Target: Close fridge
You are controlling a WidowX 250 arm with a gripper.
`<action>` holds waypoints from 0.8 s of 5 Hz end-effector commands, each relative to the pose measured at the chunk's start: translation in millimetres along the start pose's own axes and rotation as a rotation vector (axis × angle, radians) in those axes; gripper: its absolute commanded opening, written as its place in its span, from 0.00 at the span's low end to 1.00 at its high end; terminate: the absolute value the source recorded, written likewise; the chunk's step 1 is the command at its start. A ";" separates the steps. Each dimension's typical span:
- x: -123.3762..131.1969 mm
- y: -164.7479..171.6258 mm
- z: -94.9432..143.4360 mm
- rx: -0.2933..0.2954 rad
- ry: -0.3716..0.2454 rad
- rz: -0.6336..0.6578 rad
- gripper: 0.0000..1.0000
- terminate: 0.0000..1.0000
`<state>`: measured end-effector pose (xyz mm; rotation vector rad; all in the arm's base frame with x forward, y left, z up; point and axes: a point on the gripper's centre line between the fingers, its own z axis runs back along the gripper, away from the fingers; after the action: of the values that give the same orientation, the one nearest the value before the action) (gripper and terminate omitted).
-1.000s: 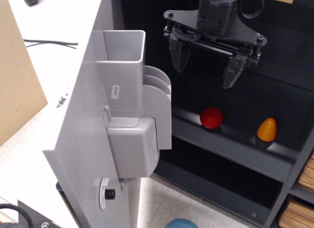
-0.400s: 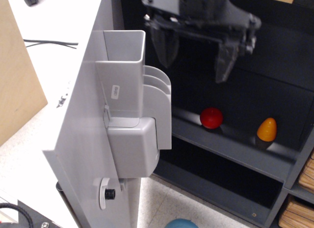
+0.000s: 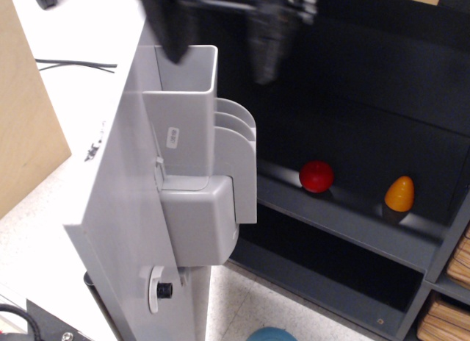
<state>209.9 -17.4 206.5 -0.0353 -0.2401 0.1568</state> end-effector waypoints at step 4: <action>-32.9 14.9 -21.8 0.030 0.112 0.138 1.00 0.00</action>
<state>181.3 -7.5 171.0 -0.0299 -0.1009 0.3096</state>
